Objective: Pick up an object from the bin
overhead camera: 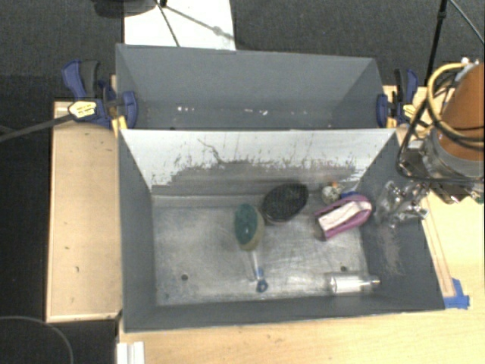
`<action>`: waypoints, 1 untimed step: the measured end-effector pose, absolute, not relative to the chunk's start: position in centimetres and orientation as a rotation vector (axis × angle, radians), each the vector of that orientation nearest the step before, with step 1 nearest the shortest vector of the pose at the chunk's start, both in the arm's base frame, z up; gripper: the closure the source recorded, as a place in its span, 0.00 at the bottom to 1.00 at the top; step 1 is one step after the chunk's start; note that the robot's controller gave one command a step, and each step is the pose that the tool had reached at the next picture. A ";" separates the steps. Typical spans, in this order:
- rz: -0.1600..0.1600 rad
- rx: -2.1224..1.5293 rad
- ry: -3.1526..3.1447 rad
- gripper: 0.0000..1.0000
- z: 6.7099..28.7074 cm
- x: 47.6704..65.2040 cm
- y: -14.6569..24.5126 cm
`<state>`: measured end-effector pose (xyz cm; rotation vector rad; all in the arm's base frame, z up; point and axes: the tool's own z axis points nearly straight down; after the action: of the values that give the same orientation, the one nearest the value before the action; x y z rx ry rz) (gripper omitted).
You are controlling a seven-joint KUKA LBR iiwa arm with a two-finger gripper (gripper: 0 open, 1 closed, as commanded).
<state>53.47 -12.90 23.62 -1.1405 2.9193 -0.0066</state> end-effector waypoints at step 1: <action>0.001 -1.134 2.927 0.00 23.3 53.4 -12.9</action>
Offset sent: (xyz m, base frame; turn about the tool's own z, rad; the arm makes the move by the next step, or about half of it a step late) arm 0.0000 0.0000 0.0000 0.0000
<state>53.40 -12.89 23.32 -1.1335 2.9268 0.0006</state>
